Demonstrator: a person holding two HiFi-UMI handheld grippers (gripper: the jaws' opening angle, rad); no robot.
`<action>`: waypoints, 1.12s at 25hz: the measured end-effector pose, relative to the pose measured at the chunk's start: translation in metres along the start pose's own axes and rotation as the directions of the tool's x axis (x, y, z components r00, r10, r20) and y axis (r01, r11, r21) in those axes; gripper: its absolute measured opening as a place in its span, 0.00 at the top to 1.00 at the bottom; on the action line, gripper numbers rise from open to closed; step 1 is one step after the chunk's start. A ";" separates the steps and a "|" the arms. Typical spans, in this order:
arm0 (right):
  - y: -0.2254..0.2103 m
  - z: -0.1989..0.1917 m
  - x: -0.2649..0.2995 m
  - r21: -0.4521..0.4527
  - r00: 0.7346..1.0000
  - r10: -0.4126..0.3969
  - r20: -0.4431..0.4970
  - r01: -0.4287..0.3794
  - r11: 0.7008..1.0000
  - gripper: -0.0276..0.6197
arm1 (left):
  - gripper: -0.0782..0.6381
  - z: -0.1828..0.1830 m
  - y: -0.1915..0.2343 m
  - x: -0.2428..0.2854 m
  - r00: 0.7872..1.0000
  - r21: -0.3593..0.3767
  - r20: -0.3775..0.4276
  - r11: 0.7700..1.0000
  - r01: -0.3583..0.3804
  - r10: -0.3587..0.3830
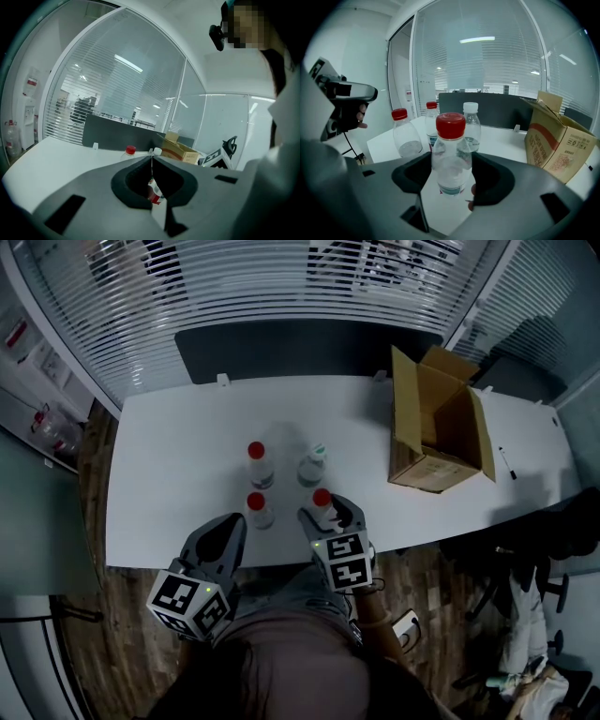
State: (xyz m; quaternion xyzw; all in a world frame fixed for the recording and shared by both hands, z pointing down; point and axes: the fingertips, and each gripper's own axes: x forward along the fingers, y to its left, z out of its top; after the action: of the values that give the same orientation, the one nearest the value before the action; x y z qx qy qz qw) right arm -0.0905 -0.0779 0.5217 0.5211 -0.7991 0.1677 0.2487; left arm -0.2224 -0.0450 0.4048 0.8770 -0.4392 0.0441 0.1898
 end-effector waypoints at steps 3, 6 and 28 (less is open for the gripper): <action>0.001 -0.001 -0.001 0.001 1.000 0.001 0.000 -0.001 1.000 0.53 | 0.88 -0.004 -0.001 0.001 1.000 0.009 0.002 1.000 0.019 -0.019; 0.001 -0.001 -0.003 0.005 1.000 0.002 0.004 -0.002 1.000 0.53 | 0.88 0.003 -0.003 0.001 1.000 0.007 -0.004 1.000 0.013 -0.013; -0.001 -0.009 -0.022 0.035 0.999 -0.025 0.033 0.024 0.999 0.53 | 0.88 -0.001 -0.013 0.003 0.996 0.022 -0.010 0.996 0.086 -0.086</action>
State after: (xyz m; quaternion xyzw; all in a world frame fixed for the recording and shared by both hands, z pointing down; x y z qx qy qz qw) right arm -0.0799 -0.0570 0.5166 0.5378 -0.7936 0.1697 0.2282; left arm -0.2099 -0.0402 0.4022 0.8971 -0.3995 0.0446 0.1835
